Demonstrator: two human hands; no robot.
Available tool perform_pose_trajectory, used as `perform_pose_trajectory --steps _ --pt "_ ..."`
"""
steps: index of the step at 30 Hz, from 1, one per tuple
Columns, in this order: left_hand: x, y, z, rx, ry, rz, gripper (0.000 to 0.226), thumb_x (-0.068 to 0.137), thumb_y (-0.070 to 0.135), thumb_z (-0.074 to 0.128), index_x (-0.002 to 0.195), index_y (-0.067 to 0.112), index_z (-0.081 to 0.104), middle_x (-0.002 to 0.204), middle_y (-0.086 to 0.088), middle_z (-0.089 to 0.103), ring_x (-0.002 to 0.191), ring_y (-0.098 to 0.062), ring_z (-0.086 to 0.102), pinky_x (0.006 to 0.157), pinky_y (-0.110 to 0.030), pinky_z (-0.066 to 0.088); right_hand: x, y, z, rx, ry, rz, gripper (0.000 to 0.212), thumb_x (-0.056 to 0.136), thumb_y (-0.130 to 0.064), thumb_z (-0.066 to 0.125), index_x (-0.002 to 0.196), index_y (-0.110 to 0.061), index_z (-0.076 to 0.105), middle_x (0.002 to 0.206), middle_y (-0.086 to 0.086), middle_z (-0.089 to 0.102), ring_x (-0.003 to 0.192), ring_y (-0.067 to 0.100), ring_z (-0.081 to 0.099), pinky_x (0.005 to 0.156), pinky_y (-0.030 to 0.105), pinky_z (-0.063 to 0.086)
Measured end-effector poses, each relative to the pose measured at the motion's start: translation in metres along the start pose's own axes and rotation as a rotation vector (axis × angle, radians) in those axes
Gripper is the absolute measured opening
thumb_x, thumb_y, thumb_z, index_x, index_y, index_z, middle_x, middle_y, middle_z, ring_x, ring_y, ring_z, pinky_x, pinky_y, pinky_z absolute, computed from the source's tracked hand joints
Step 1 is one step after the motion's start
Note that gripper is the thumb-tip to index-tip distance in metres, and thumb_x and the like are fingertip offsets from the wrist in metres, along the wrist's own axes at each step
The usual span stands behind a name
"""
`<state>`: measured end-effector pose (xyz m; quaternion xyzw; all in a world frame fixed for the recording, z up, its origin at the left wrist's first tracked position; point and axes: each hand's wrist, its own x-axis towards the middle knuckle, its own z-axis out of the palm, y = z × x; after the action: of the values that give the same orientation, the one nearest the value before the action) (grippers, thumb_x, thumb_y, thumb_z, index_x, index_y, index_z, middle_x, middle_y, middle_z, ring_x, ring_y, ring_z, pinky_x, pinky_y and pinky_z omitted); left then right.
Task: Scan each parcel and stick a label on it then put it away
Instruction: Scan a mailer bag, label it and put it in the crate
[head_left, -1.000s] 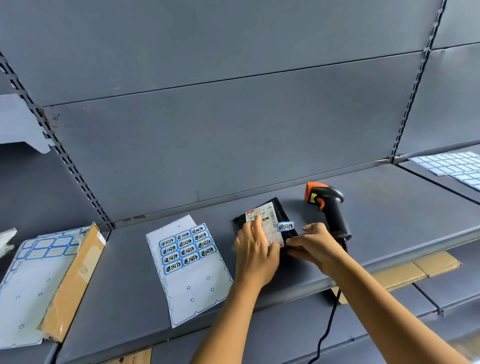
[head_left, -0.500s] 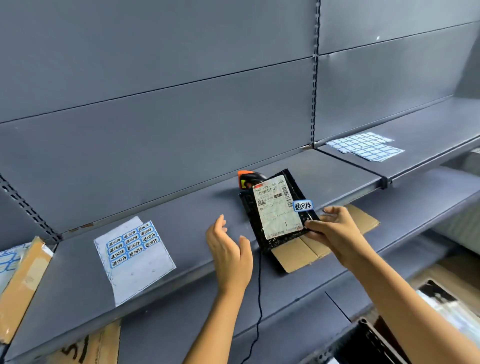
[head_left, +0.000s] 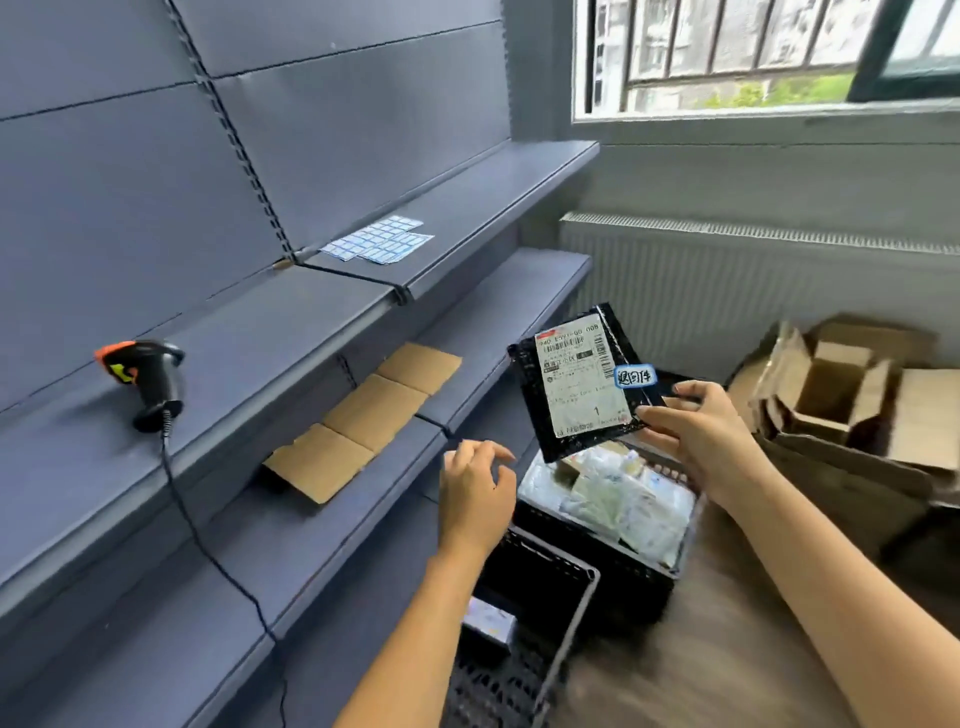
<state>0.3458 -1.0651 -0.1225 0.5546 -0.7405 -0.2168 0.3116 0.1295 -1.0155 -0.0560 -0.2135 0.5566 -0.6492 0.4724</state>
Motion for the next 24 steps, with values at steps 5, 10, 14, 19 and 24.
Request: perform_pose_trajectory --steps 5,10,14,19,24 --pt "-0.012 0.062 0.065 -0.026 -0.262 0.08 0.018 0.088 0.008 0.051 0.096 0.015 0.066 0.103 -0.001 0.06 0.102 -0.024 0.048 0.09 -0.032 0.039 -0.017 -0.015 -0.093 0.104 0.199 -0.008 0.047 0.083 0.015 0.059 0.116 -0.006 0.034 0.094 0.012 0.052 0.08 0.023 0.062 0.056 0.025 0.058" --pt "0.005 0.094 0.097 -0.046 -0.385 0.092 0.017 0.091 0.012 0.049 0.096 0.012 0.065 0.095 0.001 0.055 0.1 -0.021 0.051 0.086 -0.028 0.038 -0.01 -0.018 -0.138 0.147 0.293 -0.014 0.047 0.082 0.017 0.057 0.116 -0.004 0.033 0.101 0.017 0.053 0.084 0.024 0.062 0.065 0.032 0.058" --pt "0.027 0.105 0.126 -0.137 -0.469 0.014 0.02 0.095 0.02 0.049 0.075 0.017 0.055 0.086 0.001 0.056 0.089 -0.021 0.054 0.073 -0.028 0.041 0.011 -0.018 -0.156 0.135 0.346 0.013 0.05 0.083 0.017 0.057 0.121 -0.004 0.034 0.108 0.021 0.053 0.09 0.029 0.061 0.08 0.04 0.053" --pt "0.073 0.121 0.169 -0.496 -0.681 -0.176 0.025 0.095 0.04 0.05 0.091 0.017 0.061 0.086 0.004 0.062 0.079 -0.011 0.056 0.068 -0.016 0.043 0.065 -0.022 -0.17 0.124 0.382 0.041 0.046 0.083 0.015 0.058 0.117 -0.005 0.036 0.112 0.022 0.052 0.087 0.026 0.062 0.085 0.04 0.051" --pt "0.122 0.126 0.201 -0.569 -0.893 -0.2 0.015 0.096 0.036 0.05 0.094 0.023 0.058 0.092 0.005 0.066 0.077 -0.005 0.06 0.071 -0.018 0.044 0.135 -0.029 -0.159 0.105 0.362 0.077 0.045 0.083 0.017 0.057 0.115 -0.006 0.036 0.097 0.015 0.055 0.082 0.025 0.063 0.057 0.027 0.059"
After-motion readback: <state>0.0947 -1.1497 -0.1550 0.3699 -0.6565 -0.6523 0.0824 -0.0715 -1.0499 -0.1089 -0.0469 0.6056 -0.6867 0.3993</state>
